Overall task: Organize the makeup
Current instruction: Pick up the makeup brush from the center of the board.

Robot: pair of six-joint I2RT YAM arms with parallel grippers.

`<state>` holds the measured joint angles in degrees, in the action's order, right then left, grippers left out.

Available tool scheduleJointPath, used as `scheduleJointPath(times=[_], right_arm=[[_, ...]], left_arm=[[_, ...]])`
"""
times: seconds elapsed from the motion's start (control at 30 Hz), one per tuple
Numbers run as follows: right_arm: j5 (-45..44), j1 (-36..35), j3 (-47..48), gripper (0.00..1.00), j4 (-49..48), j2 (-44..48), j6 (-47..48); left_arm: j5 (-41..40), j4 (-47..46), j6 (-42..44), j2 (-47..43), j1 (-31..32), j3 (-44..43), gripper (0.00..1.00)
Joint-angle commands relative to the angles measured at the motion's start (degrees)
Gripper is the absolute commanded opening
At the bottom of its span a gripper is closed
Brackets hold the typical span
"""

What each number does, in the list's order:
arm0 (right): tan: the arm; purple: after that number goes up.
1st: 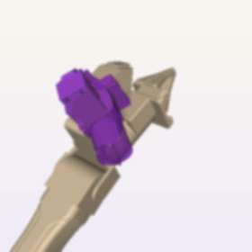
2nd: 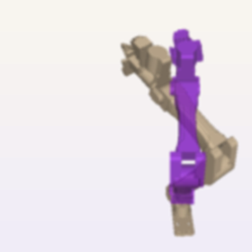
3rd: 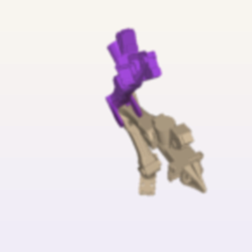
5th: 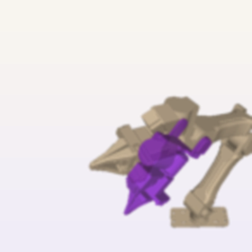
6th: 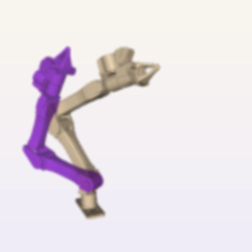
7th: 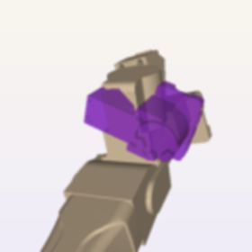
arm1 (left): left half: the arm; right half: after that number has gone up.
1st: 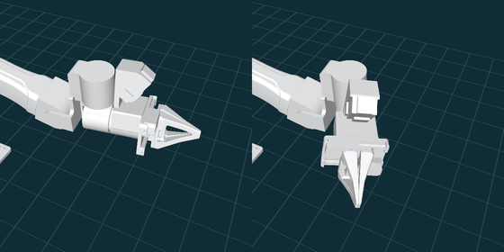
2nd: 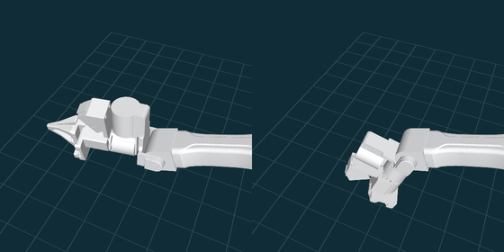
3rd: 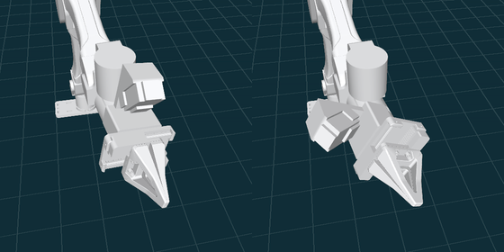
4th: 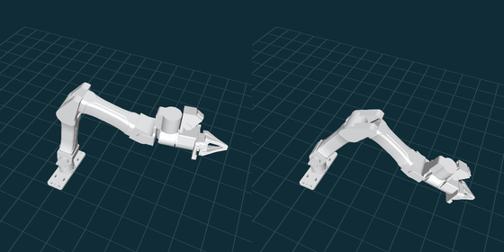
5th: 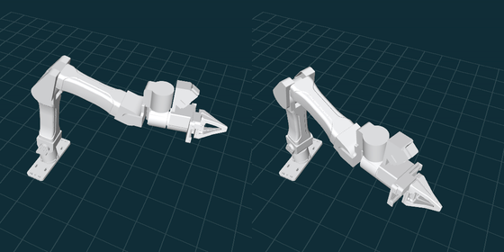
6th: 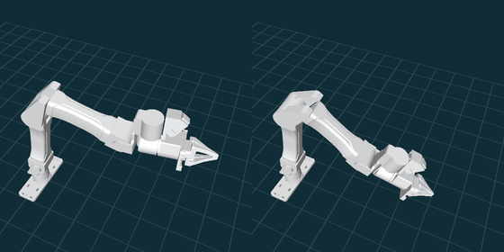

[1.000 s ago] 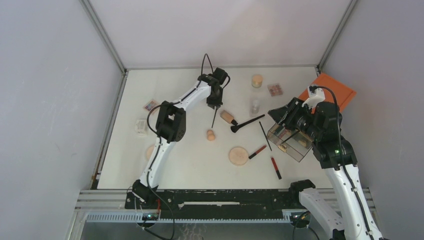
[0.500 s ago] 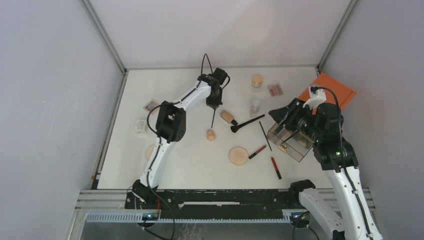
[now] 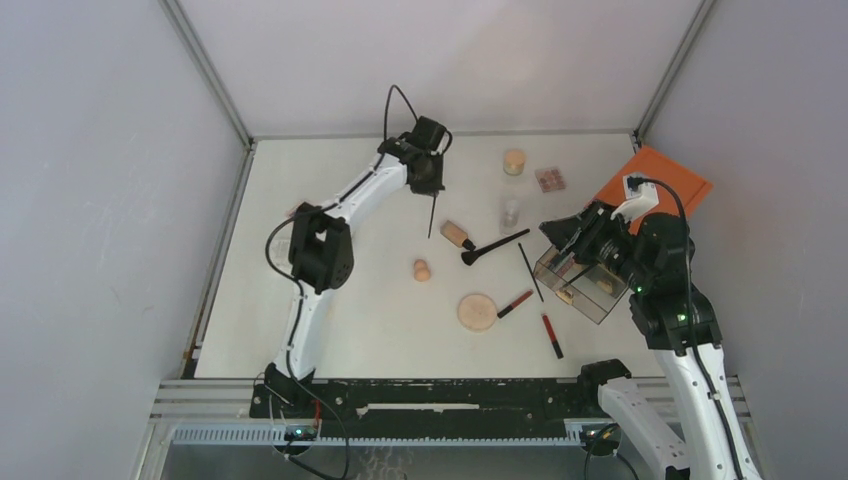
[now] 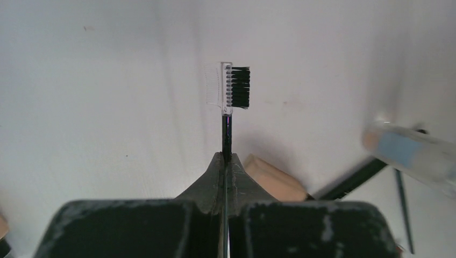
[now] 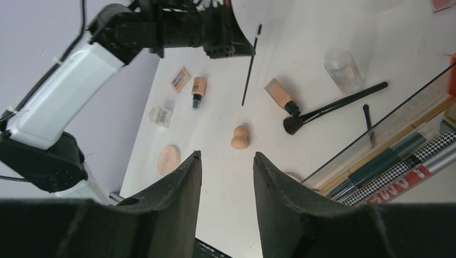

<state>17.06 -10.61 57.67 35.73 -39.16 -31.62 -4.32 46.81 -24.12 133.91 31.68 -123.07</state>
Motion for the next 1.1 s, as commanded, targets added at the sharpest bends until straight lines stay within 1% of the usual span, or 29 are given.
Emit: scheduleJointPath(times=[0.0, 0.1, 0.2, 0.3, 0.5, 0.63, 0.73, 0.87, 1.07], right_arm=[[0.1, -0.29, 0.1, 0.48, -1.87, 0.44, -0.41], [1.06, -0.29, 0.12, 0.48, -2.25, 0.17, -0.5], [3.84, -0.6, 0.06, 0.48, -3.94, -0.69, -0.89], [4.82, -3.68, -0.23, 0.47, -7.41, -2.2, -1.37], [2.53, -11.14, -0.43, 0.47, -14.21, -7.41, -1.28], [4.99, -12.65, -1.69, 0.48, -19.85, -11.8, -2.68], [7.38, -13.29, -2.64, 0.48, -24.06, -14.66, -4.17], [9.21, -15.15, -3.27, 0.5, -28.29, -17.67, -5.44], [11.05, -16.94, -4.32, 0.51, -34.51, -20.71, -8.19]], left_arm=[[0.05, -3.26, -0.67, -8.81, -0.3, -0.03, 0.0], [1.42, -3.26, -0.91, -11.45, -0.3, 0.38, 0.0], [4.33, -4.23, -1.6, -14.83, -0.24, 1.8, 0.0], [9.67, -7.12, -3.32, -19.7, -0.24, 6.38, 0.0], [23.0, -22.44, -8.91, -32.77, 0.19, 23.54, 0.0], [28.14, -30.43, -13.61, -39.95, 0.57, 32.11, 0.0], [31.18, -39.19, -19.3, -44.99, 0.97, 38.54, 0.0], [33.9, -45.74, -24.67, -47.89, 1.59, 43.09, 0.0], [36.22, -47.96, -26.57, -48.0, 2.62, 43.57, 0.0]])
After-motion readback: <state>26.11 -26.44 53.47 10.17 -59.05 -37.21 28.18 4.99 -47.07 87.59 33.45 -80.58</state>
